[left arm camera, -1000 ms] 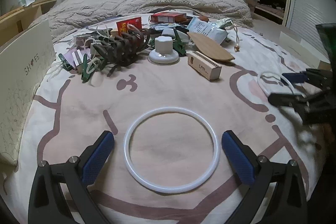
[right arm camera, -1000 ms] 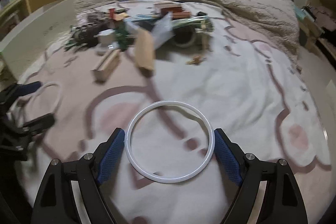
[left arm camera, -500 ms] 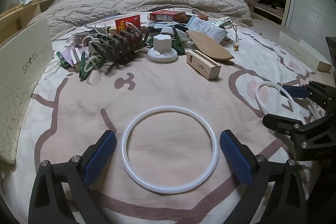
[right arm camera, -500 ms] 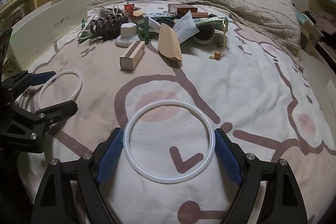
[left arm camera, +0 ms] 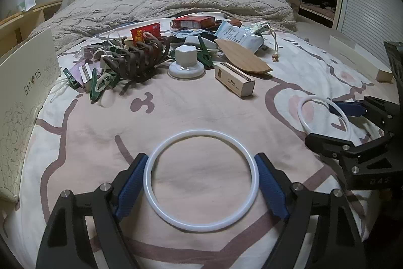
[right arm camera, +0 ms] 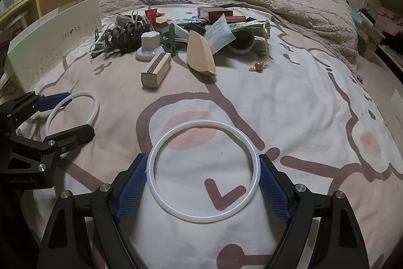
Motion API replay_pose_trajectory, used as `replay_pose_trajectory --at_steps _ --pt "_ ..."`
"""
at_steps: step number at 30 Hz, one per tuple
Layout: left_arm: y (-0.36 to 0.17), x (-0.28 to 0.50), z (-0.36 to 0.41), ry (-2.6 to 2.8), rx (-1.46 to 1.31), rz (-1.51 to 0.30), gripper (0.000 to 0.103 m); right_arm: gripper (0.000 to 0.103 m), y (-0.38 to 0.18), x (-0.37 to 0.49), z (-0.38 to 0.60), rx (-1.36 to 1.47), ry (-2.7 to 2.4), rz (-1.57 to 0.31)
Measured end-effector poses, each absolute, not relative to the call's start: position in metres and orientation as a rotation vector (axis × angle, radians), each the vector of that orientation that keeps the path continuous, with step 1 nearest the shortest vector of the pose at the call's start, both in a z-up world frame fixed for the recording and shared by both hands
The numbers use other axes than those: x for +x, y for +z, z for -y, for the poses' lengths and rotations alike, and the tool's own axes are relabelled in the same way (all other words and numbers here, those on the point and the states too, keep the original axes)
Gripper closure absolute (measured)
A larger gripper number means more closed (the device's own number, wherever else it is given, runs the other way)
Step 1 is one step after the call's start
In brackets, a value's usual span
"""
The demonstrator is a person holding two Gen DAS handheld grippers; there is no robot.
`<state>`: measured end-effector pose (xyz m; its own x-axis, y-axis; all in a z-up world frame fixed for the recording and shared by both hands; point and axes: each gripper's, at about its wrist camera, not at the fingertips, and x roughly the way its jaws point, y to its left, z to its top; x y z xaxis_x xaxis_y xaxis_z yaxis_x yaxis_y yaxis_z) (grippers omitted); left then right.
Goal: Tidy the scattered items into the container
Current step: 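Lift the white ring with the right gripper while the left gripper lifts its ring, then carry both rings into the white shoe box and open both grippers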
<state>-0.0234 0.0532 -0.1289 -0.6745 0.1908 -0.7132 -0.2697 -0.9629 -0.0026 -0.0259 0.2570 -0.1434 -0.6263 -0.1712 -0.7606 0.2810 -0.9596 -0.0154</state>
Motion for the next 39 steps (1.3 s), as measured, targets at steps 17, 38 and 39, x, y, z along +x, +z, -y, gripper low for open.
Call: replay_pose_trajectory --at_steps 17,38,39 --pt "-0.123 -0.021 -0.052 2.654 -1.103 -0.127 0.019 0.018 -0.141 -0.026 -0.255 1.187 -2.662 -0.201" --pt "-0.062 -0.021 -0.034 2.754 -0.890 -0.105 0.019 0.018 -0.095 -0.027 -0.236 1.045 -2.720 -0.253" --pt "-0.056 -0.022 -0.032 2.762 -0.870 -0.102 0.019 0.018 -0.092 -0.029 -0.234 1.034 -2.724 -0.249"
